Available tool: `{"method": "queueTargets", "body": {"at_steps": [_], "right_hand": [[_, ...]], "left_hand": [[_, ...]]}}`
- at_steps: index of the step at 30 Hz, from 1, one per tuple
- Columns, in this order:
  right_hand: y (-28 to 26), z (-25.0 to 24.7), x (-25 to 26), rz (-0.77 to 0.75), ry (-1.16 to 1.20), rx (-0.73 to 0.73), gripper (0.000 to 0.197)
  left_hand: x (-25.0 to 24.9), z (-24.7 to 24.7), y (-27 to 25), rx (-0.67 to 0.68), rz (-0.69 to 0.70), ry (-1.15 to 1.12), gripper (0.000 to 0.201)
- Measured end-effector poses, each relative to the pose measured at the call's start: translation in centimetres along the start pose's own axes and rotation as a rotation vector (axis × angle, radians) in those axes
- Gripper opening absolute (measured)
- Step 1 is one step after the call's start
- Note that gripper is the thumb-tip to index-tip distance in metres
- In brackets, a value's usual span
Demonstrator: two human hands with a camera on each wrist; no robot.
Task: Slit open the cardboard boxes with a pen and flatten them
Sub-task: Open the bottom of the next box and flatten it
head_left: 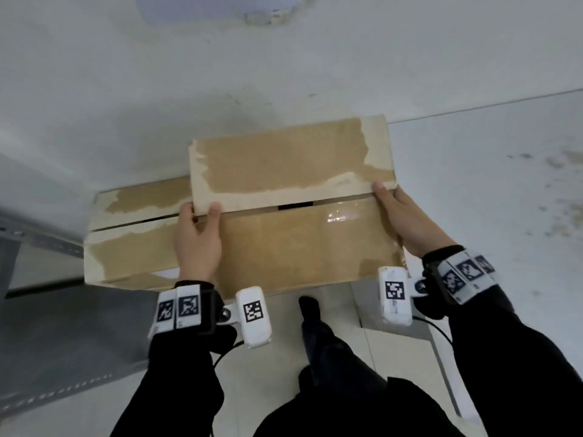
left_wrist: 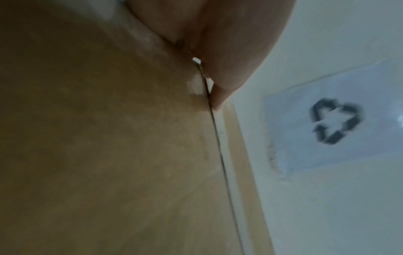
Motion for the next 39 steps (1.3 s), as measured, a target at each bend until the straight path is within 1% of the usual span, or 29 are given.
{"method": "queueTargets", "body": {"at_steps": [2, 4, 7, 10, 12, 15, 18, 19, 20, 22, 25, 26, 28, 29, 31, 32, 33, 35, 36, 37, 39], "right_hand": [[-4.6, -1.5, 1.5, -0.071, 0.010, -0.034, 0.035], [-8.7, -3.5, 2.5, -0.125, 0.046, -0.089, 0.030], [-13.3, -7.3, 2.5, -0.128, 0.107, -0.191, 0.032], [-16.6, -11.8, 1.6, -0.110, 0.172, -0.317, 0.025], [-18.0, -15.1, 0.7, -0.118, 0.196, -0.384, 0.026], [-19.5, -20.6, -0.9, -0.088, 0.167, -0.492, 0.029], [-20.0, -27.1, -2.8, -0.063, 0.181, -0.592, 0.025], [-20.0, -29.2, -3.4, -0.055, 0.197, -0.612, 0.028], [-19.7, -31.5, -4.1, -0.044, 0.217, -0.625, 0.037], [-18.7, -35.6, -5.7, -0.008, 0.262, -0.622, 0.052], [-16.3, -41.3, -8.0, 0.048, 0.334, -0.575, 0.062], [-15.5, -43.0, -8.8, 0.076, 0.357, -0.551, 0.062], [-13.9, -45.5, -9.9, 0.105, 0.412, -0.485, 0.055], [-13.2, -46.3, -10.3, 0.121, 0.435, -0.445, 0.051], [-11.9, -47.5, -11.1, 0.158, 0.463, -0.388, 0.052], [-11.4, -47.9, -11.5, 0.165, 0.490, -0.380, 0.051], [-11.0, -48.3, -11.8, 0.166, 0.533, -0.378, 0.050], [-10.5, -48.5, -12.6, 0.156, 0.644, -0.374, 0.050], [-10.6, -48.3, -12.8, 0.148, 0.689, -0.374, 0.052], [-10.9, -47.9, -13.0, 0.133, 0.730, -0.368, 0.053], [-11.5, -46.8, -14.0, 0.117, 0.797, -0.321, 0.051]], "left_hand": [[-2.0, -0.5, -2.3, 0.033, 0.058, -0.074, 0.024], [-4.3, -0.2, -4.2, 0.097, 0.124, -0.138, 0.020], [-7.7, 2.6, -6.3, 0.222, 0.198, -0.181, 0.015], [-11.0, 7.7, -8.3, 0.327, 0.244, -0.148, 0.014], [-12.8, 11.4, -9.8, 0.379, 0.256, -0.138, 0.014], [-15.4, 17.5, -11.9, 0.448, 0.280, -0.116, 0.013], [-18.2, 24.5, -14.1, 0.545, 0.286, -0.036, 0.014], [-19.0, 27.0, -14.6, 0.573, 0.279, 0.002, 0.015], [-19.9, 29.5, -15.0, 0.594, 0.273, 0.040, 0.017], [-21.5, 34.0, -15.5, 0.620, 0.235, 0.113, 0.026], [-23.2, 40.0, -15.5, 0.659, 0.138, 0.233, 0.036], [-23.5, 41.7, -15.6, 0.666, 0.106, 0.288, 0.039], [-24.1, 44.3, -15.4, 0.657, 0.061, 0.374, 0.042], [-24.5, 45.2, -15.4, 0.635, 0.038, 0.397, 0.044], [-25.8, 46.2, -16.1, 0.575, 0.007, 0.421, 0.050], [-26.7, 46.5, -16.7, 0.530, 0.024, 0.434, 0.054], [-27.9, 46.8, -17.9, 0.465, 0.084, 0.454, 0.058], [-30.8, 47.7, -21.6, 0.347, 0.271, 0.458, 0.059], [-31.9, 48.6, -24.0, 0.340, 0.354, 0.449, 0.056], [-32.4, 50.0, -26.2, 0.393, 0.412, 0.455, 0.053], [-31.8, 53.8, -29.9, 0.590, 0.447, 0.570, 0.053]]}}
Point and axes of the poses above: each hand's wrist, its own y-axis towards the middle knuckle, its own z-axis out of the palm, x = y × z, the point moved 4 cm from there along y, towards the middle knuckle, and after that the axes turned 6 degrees about x, right-handed, at the moved point
